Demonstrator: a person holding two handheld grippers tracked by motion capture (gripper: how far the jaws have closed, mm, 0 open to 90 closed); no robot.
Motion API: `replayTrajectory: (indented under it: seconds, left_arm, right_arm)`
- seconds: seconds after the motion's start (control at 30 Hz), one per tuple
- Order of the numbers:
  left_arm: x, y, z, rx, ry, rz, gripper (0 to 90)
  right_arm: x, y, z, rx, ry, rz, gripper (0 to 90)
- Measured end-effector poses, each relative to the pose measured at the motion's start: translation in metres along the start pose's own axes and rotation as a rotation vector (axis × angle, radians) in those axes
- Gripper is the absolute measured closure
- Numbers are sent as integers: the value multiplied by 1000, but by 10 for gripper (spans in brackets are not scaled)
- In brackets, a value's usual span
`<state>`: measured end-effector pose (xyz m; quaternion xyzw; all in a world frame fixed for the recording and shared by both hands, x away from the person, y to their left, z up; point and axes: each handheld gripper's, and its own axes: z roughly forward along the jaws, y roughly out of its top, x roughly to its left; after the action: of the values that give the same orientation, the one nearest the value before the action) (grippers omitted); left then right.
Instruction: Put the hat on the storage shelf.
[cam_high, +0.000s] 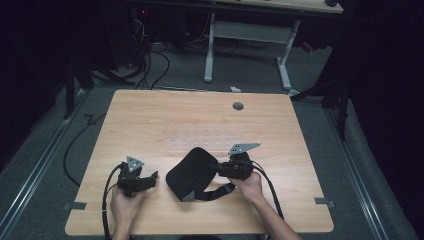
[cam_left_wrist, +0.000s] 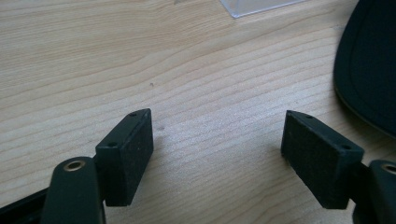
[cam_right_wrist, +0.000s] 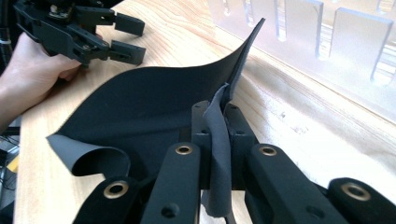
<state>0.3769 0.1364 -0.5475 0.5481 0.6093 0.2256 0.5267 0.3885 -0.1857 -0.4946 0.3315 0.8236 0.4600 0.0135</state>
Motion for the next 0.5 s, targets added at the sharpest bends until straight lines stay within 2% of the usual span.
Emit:
replayTrajectory:
  seconds: [0.2, 0.43, 0.5]
  left_arm:
    - [0, 0, 0, 1, -1, -1, 255]
    - [0, 0, -1, 8, -12, 1, 248]
    - [-1, 0, -1, 11, -21, 0, 247]
  right_arm:
    - [4, -2, -13, -18, -6, 4, 858]
    - [2, -10, -37, -61, -17, 60, 859]
    - [2, -11, -40, -70, -24, 62, 859]
